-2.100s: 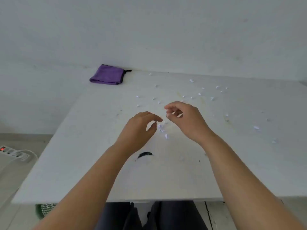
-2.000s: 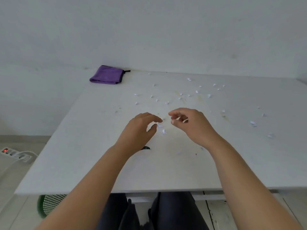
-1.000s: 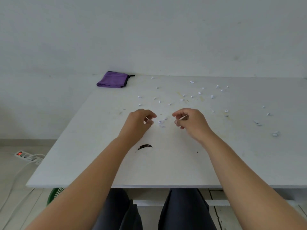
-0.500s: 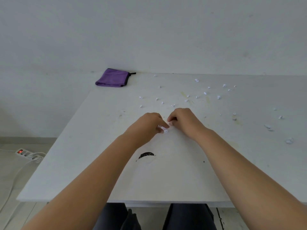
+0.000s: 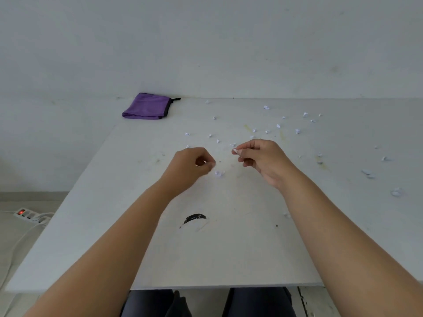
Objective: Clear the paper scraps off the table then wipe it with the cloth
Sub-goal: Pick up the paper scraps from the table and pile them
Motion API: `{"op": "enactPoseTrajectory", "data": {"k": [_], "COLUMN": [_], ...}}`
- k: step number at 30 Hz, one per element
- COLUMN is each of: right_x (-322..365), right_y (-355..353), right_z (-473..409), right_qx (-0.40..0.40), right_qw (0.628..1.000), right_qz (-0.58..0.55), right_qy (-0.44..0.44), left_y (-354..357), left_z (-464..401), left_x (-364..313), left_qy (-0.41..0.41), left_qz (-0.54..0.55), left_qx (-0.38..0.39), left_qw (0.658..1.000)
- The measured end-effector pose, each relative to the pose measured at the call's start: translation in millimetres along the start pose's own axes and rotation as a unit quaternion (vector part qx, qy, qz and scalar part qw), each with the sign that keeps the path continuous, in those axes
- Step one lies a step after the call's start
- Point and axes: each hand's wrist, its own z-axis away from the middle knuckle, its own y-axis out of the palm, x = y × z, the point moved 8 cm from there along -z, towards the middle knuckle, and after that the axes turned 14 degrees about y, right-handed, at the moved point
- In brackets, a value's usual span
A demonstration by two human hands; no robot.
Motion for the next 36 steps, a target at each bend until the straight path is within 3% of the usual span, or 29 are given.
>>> {"op": "enactPoseTrajectory", "data": {"k": [3,6,13,17,21,24,26,28,36], "right_x": [-1.8,-5.3,-10.9,-8.7,-9.6,-11.7,-13.0,-13.2,-19.8], "right_y": [-1.6,-4.9,-9.0,-0.5,14.2,31.0,47.4,68.0,159.6], "right_z": [4.8,7.0,11.1,13.6,16.6,19.0,20.1,20.6,24.9], "right_qx": [0.039,0.035,0.024,0.003,0.001,0.027,0.052,0.081,0.153], "right_qw": [0.996,0.996,0.998,0.993,0.992,0.996,0.996,0.994,0.978], "right_qz": [-0.075,-0.070,0.020,0.115,0.127,0.075,0.042,0.017,-0.052], "right_qy": [0.027,0.045,0.046,0.028,0.026,0.044,0.058,0.068,0.132], "left_y": [-4.7,0.5,27.5,35.3,23.7,-4.8,-25.0,-41.6,-84.3], "left_z": [-7.1,-15.6,-25.3,-25.5,-21.1,-6.0,9.3,26.5,80.4], "left_x": [6.7,-4.9,-16.6,-25.8,-19.3,1.5,13.9,24.1,52.3], "left_qy": [-0.024,0.012,0.039,0.042,0.034,-0.036,-0.086,-0.124,-0.153], "left_qz": [0.018,-0.007,-0.165,-0.206,-0.172,0.026,0.182,0.263,0.217], "left_qx": [-0.001,0.038,0.200,0.236,0.185,0.089,0.025,-0.011,-0.066], "left_qw": [1.000,0.999,0.965,0.949,0.967,0.995,0.979,0.957,0.962]}}
